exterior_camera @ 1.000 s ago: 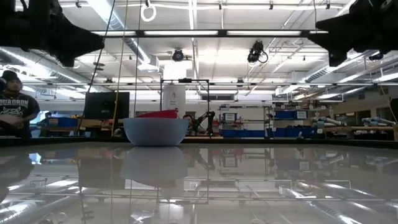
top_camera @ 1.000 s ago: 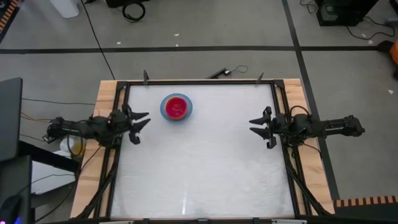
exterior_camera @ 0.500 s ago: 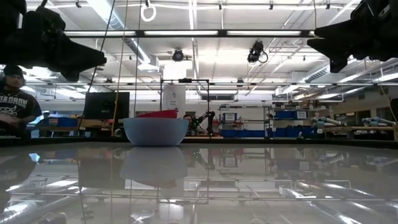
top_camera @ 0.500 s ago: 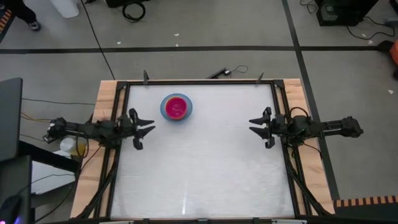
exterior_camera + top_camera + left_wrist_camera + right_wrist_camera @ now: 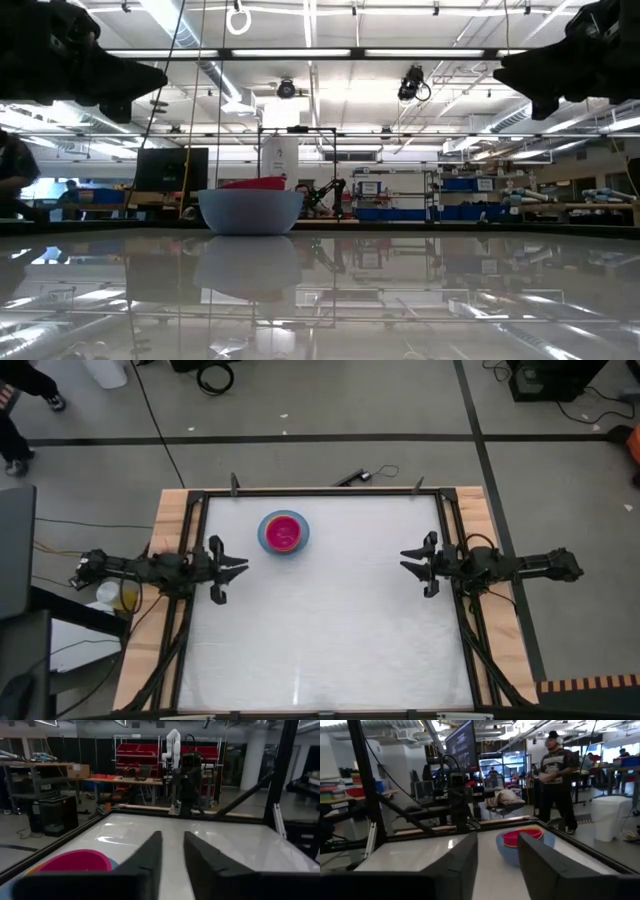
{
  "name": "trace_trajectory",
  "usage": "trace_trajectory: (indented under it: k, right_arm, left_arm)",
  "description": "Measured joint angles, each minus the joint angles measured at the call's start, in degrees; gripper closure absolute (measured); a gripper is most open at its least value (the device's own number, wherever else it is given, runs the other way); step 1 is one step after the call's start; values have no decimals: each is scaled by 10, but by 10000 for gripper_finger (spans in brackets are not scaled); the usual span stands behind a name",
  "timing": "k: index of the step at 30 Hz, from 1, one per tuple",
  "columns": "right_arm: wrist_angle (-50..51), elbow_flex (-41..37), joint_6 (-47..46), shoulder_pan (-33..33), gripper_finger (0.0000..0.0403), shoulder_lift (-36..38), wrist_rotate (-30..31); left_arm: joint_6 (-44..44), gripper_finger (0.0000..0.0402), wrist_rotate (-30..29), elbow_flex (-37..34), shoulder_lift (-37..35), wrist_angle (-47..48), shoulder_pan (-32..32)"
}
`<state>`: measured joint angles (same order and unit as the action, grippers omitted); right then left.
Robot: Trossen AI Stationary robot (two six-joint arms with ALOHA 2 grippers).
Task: Nest bowls inside each other
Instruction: Return to Home Position
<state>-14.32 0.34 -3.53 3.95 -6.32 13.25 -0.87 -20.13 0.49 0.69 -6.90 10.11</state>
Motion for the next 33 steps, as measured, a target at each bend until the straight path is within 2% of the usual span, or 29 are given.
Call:
trace_trajectory:
  k: [3, 7, 8, 20, 33]
  right_arm:
    - [10, 0, -12, 0, 302, 1, -11]
    - [26, 0, -18, 0, 384, 1, -13]
    - [27, 0, -14, 0, 392, 1, -13]
    - [24, 0, -84, 0, 373, 1, -39]
    - [24, 0, -84, 0, 374, 1, -40]
  left_arm:
    - [13, 380, 0, 0, 0, 6, -1]
    - [17, 396, -1, 0, 0, 6, -12]
    - [17, 398, -1, 0, 0, 7, -16]
    - [15, 386, -6, 0, 0, -1, -37]
    - [15, 381, -6, 0, 0, -1, -37]
